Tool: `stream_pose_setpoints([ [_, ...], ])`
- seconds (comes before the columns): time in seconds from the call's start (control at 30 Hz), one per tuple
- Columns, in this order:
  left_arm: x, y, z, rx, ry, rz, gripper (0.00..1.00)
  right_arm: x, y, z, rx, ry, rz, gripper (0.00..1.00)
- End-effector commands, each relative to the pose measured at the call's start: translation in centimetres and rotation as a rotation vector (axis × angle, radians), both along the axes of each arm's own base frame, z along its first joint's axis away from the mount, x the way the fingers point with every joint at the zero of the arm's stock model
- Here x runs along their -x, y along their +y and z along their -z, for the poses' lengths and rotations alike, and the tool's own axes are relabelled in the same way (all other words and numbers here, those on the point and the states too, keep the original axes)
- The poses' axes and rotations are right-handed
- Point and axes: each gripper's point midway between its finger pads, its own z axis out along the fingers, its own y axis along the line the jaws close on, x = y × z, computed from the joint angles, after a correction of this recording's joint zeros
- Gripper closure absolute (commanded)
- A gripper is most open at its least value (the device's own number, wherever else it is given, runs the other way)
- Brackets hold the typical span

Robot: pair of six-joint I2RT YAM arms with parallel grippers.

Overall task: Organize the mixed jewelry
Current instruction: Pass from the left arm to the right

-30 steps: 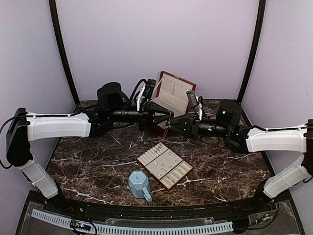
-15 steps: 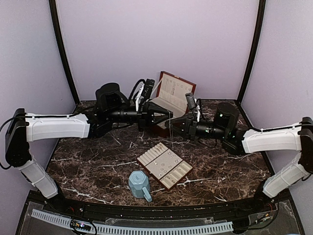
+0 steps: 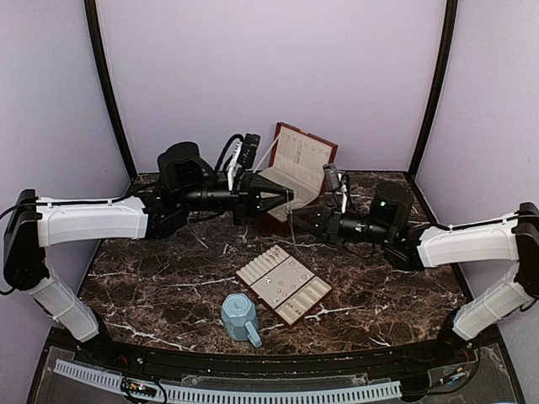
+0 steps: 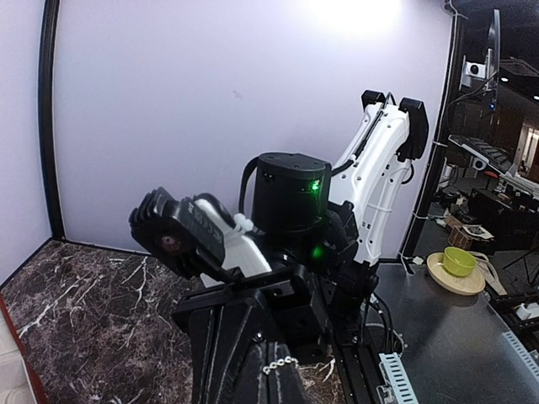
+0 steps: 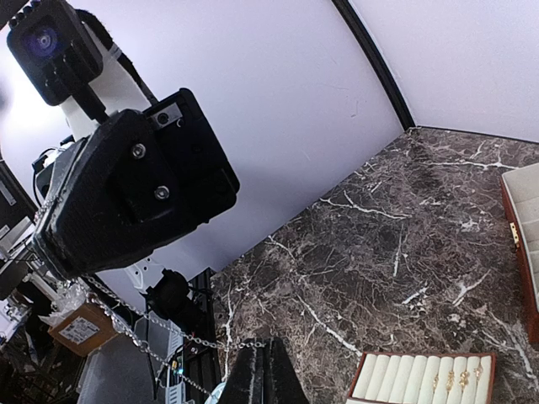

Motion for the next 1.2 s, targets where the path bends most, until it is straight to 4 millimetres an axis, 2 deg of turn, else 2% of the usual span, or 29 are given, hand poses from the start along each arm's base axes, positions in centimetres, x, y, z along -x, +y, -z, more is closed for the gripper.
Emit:
stream_pose_setpoints([
  [0.0, 0.3, 0.8, -1.2, 0.03, -0.029, -0.006, 1.0, -0.1, -0.1, -3.6, -0.095, -0.071, 0.001, 1.0],
  [0.23, -0.1, 1.4, -0.4, 0.008, -0.01, -0.022, 1.0, -1.0, -0.9, -5.1, -0.126, -0.107, 0.078, 1.0],
  [0.3, -0.2, 1.5, -0.1, 0.0, -0.003, -0.03, 0.95, -1.7, -1.2, -5.2, -0.11, -0.109, 0.127, 1.0],
  [0.37, -0.5, 1.7, 0.1, -0.006, -0.003, -0.047, 0.85, -2.5, -1.8, -5.2, -0.091, -0.112, 0.191, 1.0],
  [0.53, -1.7, 2.4, 1.7, -0.057, -0.006, -0.119, 0.5, -4.9, -3.2, -4.8, 0.001, -0.126, 0.358, 1.0],
  [0.67, -3.7, 3.4, 3.2, -0.122, -0.02, -0.215, 0.34, -6.8, -4.2, -4.6, 0.081, -0.126, 0.458, 1.0],
  [0.77, -6.8, 4.8, 3.6, -0.163, -0.017, -0.352, 0.31, -8.2, -5.1, -4.4, 0.122, -0.115, 0.522, 1.0],
  [0.8, -8.0, 5.5, 4.4, -0.194, 0.007, -0.393, 0.3, -8.8, -5.7, -4.5, 0.131, -0.109, 0.552, 1.0],
  [0.83, -9.5, 5.9, 3.8, -0.198, 0.009, -0.456, 0.29, -9.3, -6.0, -4.2, 0.142, -0.099, 0.568, 1.0],
  [0.87, -10.9, 6.7, 5.0, -0.237, 0.042, -0.499, 0.29, -9.7, -6.3, -4.1, 0.148, -0.089, 0.58, 1.0],
  [0.97, -15.4, 8.7, 5.9, -0.287, 0.096, -0.661, 0.29, -10.7, -7.1, -3.7, 0.154, -0.066, 0.608, 1.0],
  [1.0, -17.1, 9.5, 7.3, -0.315, 0.123, -0.706, 0.29, -10.9, -7.2, -3.7, 0.154, -0.061, 0.613, 1.0],
  [1.07, -20.2, 11.1, 8.7, -0.346, 0.17, -0.799, 0.29, -11.3, -7.2, -3.5, 0.156, -0.054, 0.616, 1.0],
  [1.17, -24.3, 12.3, 11.3, -0.388, 0.256, -0.88, 0.3, -11.6, -7.0, -3.5, 0.157, -0.047, 0.612, 1.0],
])
